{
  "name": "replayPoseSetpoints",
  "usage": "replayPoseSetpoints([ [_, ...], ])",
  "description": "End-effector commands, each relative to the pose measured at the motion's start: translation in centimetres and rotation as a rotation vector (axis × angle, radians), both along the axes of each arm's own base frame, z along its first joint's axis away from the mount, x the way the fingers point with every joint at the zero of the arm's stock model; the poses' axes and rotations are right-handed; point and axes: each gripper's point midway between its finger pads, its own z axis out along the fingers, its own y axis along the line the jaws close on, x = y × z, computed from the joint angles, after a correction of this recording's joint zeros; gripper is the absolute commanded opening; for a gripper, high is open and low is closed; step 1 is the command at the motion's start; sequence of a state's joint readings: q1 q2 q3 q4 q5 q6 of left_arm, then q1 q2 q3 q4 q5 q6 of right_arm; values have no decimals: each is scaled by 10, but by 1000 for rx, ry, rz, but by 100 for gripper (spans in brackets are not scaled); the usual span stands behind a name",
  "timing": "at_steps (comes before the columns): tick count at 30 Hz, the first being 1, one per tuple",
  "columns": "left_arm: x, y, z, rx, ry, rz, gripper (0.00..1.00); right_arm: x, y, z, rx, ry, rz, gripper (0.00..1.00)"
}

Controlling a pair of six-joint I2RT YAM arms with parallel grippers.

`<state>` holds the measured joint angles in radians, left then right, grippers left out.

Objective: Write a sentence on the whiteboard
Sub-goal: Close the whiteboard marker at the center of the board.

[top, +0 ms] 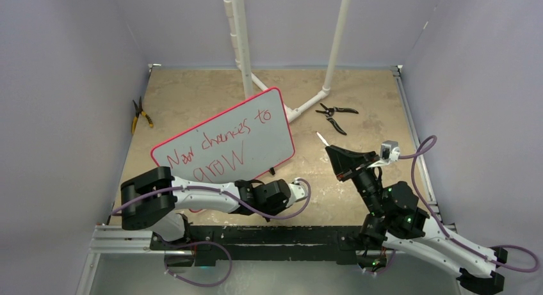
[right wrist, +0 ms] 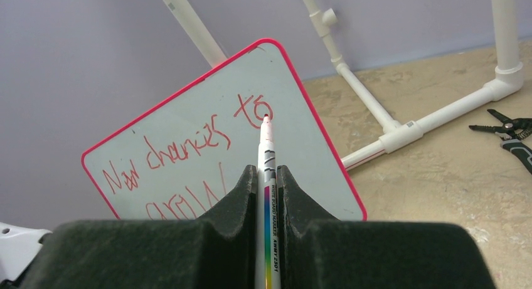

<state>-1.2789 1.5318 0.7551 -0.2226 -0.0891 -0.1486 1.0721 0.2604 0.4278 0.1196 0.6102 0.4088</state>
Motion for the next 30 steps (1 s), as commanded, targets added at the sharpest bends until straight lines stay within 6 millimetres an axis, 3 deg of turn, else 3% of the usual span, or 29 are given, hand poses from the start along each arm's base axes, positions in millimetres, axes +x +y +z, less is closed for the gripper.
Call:
replayPoseSetpoints([
  [1, 6, -3, 3, -31, 19, 141, 10, -3, -2, 12, 21, -27, 10, 0],
  [4, 5, -5, 7, -56, 36, 197, 10, -3, 0, 10, 13, -24, 16, 0],
  [13, -3, 7, 3, -38, 81, 236, 28, -1, 7, 6, -8, -12, 28, 0],
  [19, -3, 14, 1, -20, 75, 254, 32, -1, 8, 5, -8, -9, 28, 0],
  [27, -9, 16, 0, -21, 98, 250, 28, -1, 8, 5, -8, -9, 31, 0],
  [30, -12, 16, -5, -9, 109, 237, 16, -1, 8, 4, -10, -7, 30, 0],
])
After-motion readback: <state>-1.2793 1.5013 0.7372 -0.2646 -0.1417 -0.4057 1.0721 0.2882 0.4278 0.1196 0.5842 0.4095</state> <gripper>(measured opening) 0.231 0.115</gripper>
